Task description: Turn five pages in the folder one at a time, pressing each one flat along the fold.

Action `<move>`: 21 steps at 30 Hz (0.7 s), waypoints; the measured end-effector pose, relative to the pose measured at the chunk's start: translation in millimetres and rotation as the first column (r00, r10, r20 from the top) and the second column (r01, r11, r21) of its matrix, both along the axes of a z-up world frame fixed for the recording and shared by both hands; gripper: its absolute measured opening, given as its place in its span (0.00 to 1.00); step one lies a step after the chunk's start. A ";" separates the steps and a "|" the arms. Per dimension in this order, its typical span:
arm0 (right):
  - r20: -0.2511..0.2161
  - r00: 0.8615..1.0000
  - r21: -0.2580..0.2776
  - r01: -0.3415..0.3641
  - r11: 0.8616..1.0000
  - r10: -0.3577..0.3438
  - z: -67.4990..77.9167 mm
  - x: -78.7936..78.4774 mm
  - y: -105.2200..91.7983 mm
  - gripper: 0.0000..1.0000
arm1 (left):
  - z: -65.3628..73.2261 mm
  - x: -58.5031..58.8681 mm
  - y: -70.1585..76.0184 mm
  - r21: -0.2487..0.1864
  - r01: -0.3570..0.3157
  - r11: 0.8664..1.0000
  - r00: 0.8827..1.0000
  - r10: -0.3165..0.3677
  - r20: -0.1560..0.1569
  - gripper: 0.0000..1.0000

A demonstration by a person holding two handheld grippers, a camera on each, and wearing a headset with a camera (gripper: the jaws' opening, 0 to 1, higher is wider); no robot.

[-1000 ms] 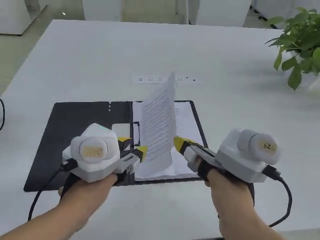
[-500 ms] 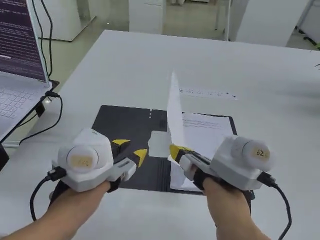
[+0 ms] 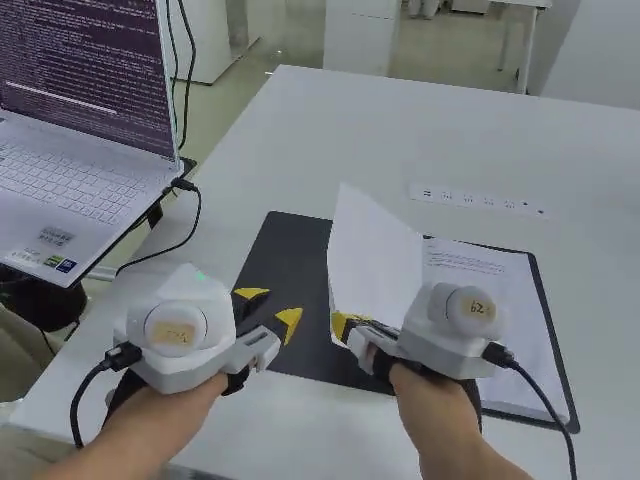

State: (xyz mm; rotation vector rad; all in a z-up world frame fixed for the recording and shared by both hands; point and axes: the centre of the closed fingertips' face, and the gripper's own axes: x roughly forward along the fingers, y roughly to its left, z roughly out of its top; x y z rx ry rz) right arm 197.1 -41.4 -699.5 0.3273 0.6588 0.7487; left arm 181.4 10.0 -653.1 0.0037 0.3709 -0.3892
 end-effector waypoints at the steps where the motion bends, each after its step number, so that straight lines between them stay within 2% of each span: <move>1: -0.006 1.000 -0.003 -0.005 1.000 0.005 -3.4 0.5 3.5 0.00 | -0.7 -0.3 1.6 0.002 -0.001 1.000 1.000 0.001 0.001 0.23; 3: -0.013 0.999 -0.042 -0.034 0.999 0.034 -15.7 0.1 11.1 0.00 | -4.8 0.1 6.0 0.013 -0.003 1.000 1.000 0.003 -0.009 0.23; 4: -0.030 0.998 -0.046 -0.051 0.998 0.050 -22.2 -1.2 17.5 0.00 | -7.4 -0.2 7.4 0.021 -0.001 1.000 1.000 0.001 -0.020 0.22; 7: -0.080 0.992 -0.112 -0.110 0.988 0.101 -48.9 -5.3 26.1 0.00 | -12.6 0.0 8.9 0.022 0.004 1.000 0.999 -0.004 -0.034 0.22; 9: -0.074 0.992 -0.150 -0.117 0.982 0.107 -61.2 -2.7 26.5 0.00 | -18.3 1.0 9.3 0.028 0.012 1.000 0.999 -0.010 -0.044 0.23; 10: -0.094 0.990 -0.156 -0.115 0.981 0.101 -68.9 -3.3 27.6 0.00 | -23.2 1.7 9.8 0.037 0.016 0.999 0.998 -0.014 -0.059 0.22; 13: -0.109 0.989 -0.166 -0.116 0.979 0.099 -78.4 -2.6 29.3 0.00 | -32.4 3.9 9.9 0.034 0.021 0.999 0.997 -0.018 -0.080 0.22; 14: -0.112 0.990 -0.158 -0.108 0.982 0.091 -79.7 -1.8 30.5 0.00 | -37.2 4.6 9.6 0.041 0.024 0.999 0.995 -0.020 -0.094 0.22; 19: -0.106 0.991 -0.147 -0.096 0.985 0.080 -82.1 0.5 36.2 0.00 | -50.3 9.6 6.0 0.047 0.033 0.998 0.992 -0.028 -0.119 0.22; 21: -0.120 0.989 -0.134 -0.098 0.986 0.082 -84.4 0.4 38.2 0.00 | -55.2 12.0 4.7 0.052 0.036 0.998 0.991 -0.029 -0.132 0.21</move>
